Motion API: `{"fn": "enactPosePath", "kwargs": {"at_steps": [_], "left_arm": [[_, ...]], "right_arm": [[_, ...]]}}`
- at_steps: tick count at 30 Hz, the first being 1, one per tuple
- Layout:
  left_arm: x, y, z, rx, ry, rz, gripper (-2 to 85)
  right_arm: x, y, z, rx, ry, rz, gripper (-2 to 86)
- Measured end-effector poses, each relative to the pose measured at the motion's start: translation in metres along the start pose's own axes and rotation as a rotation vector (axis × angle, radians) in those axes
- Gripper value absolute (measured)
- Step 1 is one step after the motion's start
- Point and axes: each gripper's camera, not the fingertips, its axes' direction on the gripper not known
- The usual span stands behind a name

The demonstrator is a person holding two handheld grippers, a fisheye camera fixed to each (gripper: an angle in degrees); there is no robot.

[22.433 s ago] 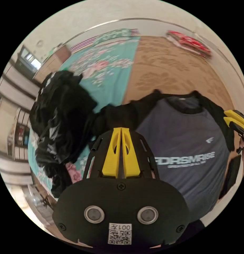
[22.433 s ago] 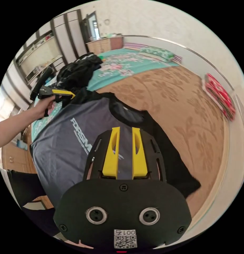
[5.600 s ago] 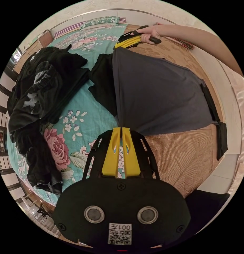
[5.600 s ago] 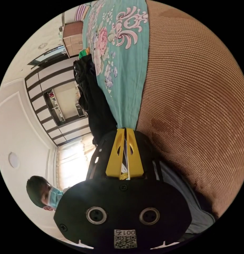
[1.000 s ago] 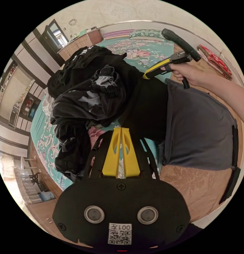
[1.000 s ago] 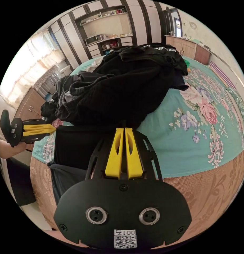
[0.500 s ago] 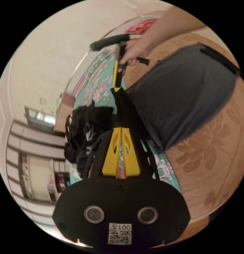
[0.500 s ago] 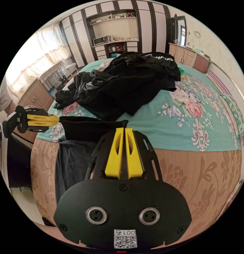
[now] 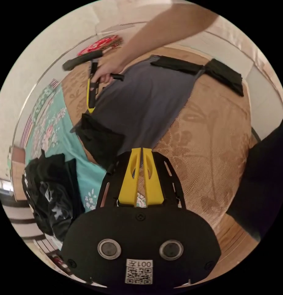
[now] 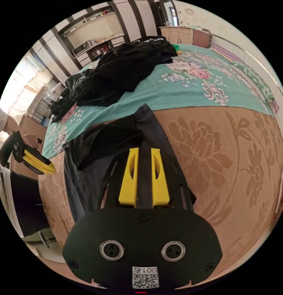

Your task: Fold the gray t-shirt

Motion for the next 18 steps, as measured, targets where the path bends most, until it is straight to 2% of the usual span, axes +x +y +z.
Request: {"fn": "enactPosePath", "kwargs": {"at_steps": [4, 7, 11, 14, 18], "left_arm": [[-0.045, -0.002, 0.010, -0.062, -0.077, -0.268, -0.1], [-0.075, -0.004, 0.024, -0.065, -0.051, -0.404, 0.8], [-0.082, -0.020, 0.044, -0.067, 0.070, -0.332, 1.4], [-0.077, -0.024, 0.050, -0.095, 0.055, -0.294, -0.4], [-0.083, -0.014, 0.046, -0.079, 0.142, -0.332, -0.7]], "right_arm": [[-0.008, 0.002, -0.014, 0.090, -0.024, 0.018, 7.8], [-0.007, -0.005, -0.006, 0.078, -0.062, 0.023, 9.6], [0.001, -0.006, 0.021, -0.036, -0.127, 0.026, 6.2], [0.001, 0.007, 0.010, 0.041, -0.078, 0.027, 3.5], [0.009, 0.035, -0.008, 0.110, -0.070, 0.032, 2.4]]}}
